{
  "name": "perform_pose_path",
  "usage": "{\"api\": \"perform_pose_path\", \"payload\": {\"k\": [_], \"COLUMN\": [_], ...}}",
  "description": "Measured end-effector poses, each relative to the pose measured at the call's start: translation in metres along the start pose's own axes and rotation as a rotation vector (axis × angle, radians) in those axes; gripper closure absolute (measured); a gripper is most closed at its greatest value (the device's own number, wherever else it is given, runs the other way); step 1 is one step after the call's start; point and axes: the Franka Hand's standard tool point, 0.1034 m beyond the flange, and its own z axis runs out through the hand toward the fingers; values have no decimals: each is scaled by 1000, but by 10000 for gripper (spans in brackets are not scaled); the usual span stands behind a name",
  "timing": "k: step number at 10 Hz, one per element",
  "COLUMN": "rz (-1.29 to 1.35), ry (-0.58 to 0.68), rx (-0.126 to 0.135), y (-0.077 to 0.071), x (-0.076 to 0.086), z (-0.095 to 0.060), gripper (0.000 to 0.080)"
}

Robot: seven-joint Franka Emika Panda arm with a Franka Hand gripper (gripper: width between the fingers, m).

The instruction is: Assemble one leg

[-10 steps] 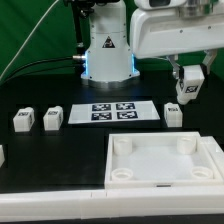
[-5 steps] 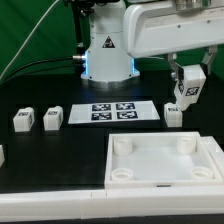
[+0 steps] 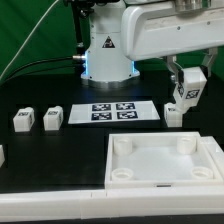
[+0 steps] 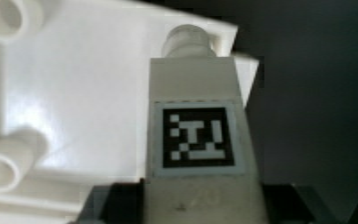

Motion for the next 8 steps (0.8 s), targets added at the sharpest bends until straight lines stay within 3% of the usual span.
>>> {"api": "perform_pose_path", "payload": {"k": [2, 4, 8], "rz": [-2, -24, -81], "ry": [25, 38, 156], "rx": [12, 19, 4], "y": [0, 4, 10], "x": [38, 60, 76], "z": [-3, 8, 11], "gripper": [506, 506, 506]}}
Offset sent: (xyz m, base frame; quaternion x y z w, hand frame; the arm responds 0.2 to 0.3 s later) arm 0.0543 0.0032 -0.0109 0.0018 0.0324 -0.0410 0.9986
